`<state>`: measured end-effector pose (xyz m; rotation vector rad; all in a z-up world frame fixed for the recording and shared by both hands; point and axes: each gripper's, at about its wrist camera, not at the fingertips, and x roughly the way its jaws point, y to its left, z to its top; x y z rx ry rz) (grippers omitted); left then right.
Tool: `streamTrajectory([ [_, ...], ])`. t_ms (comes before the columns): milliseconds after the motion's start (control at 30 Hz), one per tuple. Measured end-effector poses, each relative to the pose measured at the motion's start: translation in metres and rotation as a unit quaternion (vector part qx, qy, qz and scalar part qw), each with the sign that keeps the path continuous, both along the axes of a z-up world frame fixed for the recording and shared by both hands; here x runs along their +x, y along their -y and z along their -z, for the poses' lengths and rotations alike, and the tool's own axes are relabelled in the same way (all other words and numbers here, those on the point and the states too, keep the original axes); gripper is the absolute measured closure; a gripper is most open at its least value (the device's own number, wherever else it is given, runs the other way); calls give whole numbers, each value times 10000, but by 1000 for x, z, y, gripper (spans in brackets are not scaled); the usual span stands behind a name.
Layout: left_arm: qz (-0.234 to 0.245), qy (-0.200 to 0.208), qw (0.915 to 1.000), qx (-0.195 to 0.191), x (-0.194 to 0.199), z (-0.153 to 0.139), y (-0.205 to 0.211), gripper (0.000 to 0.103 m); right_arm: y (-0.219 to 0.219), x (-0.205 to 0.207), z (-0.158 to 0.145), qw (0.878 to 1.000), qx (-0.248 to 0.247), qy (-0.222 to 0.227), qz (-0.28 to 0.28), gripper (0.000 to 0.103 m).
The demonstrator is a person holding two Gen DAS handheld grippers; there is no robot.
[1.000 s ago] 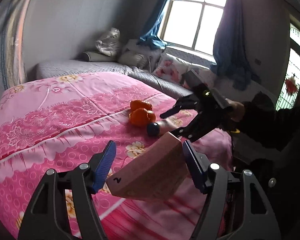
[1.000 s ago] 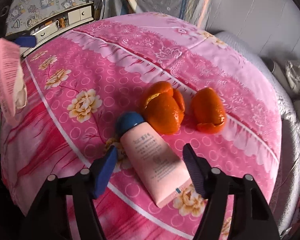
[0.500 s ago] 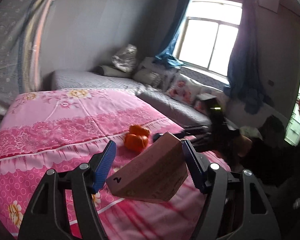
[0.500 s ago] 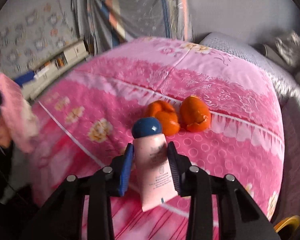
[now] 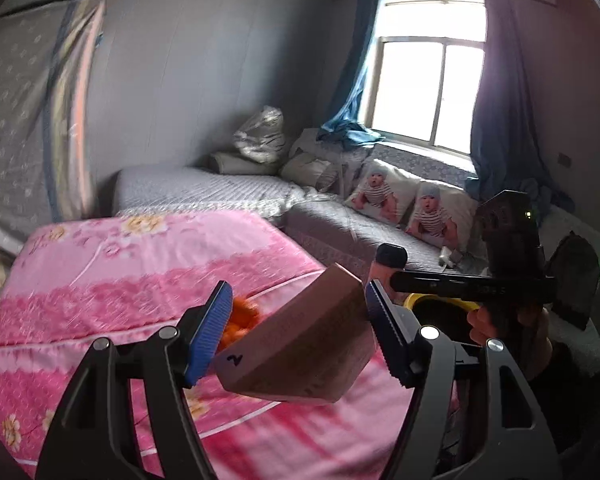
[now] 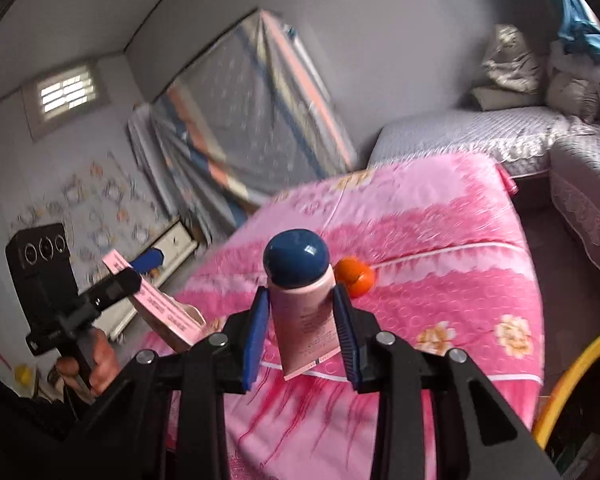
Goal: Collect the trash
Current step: 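Grasp the pink tube with blue cap with the right tool and lift both items, then carry the pink box and tube over the yellow bin with both tools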
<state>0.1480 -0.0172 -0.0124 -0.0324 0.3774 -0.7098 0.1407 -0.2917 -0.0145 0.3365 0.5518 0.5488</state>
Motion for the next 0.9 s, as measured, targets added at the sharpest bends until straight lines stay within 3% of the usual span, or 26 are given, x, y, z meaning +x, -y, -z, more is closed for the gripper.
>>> streamTrajectory([
  [300,420,690,9961,343,-34,-33,98,38,82,-46,-5,9941,257,238,1023,72],
  [533,851,705,9922,581,-39,-38,169,38,153,-78,15,9792,352,158,1994,72],
  [900,1420,745,9840,779,-49,-26,263,38,217,-122,60,9462,62,-158,3231,72],
])
